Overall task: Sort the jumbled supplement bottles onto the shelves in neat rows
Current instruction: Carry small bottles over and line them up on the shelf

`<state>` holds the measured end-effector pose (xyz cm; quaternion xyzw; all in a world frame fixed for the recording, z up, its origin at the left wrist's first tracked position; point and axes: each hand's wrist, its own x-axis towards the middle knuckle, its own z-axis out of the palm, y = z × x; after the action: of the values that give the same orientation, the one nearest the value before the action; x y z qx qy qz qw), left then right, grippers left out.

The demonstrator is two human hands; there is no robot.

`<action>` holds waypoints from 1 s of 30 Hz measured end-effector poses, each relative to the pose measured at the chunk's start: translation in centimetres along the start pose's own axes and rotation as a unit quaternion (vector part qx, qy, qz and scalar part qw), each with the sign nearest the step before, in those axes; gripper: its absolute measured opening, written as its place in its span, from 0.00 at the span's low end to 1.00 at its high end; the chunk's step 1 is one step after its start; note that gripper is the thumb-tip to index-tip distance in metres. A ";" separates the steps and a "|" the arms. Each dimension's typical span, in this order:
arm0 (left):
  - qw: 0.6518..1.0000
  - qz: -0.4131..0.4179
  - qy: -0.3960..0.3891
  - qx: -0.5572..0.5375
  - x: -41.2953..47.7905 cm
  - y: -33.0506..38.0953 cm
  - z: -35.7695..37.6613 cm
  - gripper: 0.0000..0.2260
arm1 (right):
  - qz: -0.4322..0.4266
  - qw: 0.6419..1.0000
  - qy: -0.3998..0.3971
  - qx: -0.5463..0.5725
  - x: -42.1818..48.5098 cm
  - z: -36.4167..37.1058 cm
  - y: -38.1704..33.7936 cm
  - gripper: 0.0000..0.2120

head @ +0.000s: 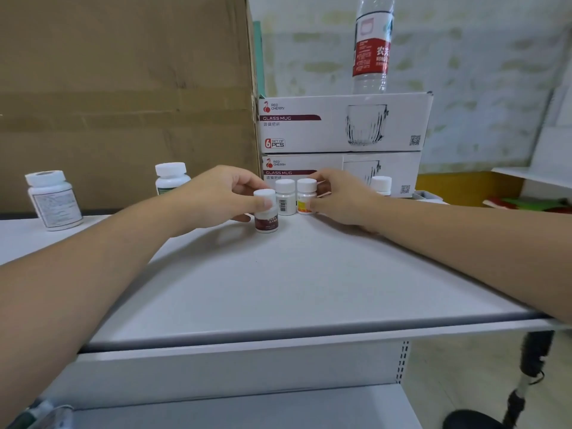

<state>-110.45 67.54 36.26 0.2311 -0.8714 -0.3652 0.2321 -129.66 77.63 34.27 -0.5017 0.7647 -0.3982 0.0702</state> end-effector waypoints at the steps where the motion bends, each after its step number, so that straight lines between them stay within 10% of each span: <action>1: 1.000 0.000 0.003 -0.001 -0.1 0.0 0.0 0.07 | 0.005 1.000 -0.007 -0.004 -0.2 -0.1 -0.2 0.17; 14: 0.992 0.062 -0.054 0.098 -0.4 8.8 4.3 0.08 | -0.018 0.953 -0.098 -0.286 -11.8 -7.6 1.1 0.24; 30: 0.959 0.161 -0.050 0.230 8.7 13.8 14.6 0.07 | 0.017 0.962 -0.085 -0.259 -14.0 -13.5 7.3 0.20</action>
<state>-128.90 78.91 39.44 0.1166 -0.9680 -0.1243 0.1842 -134.92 97.71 34.33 -0.5221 0.8411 -0.1410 0.0094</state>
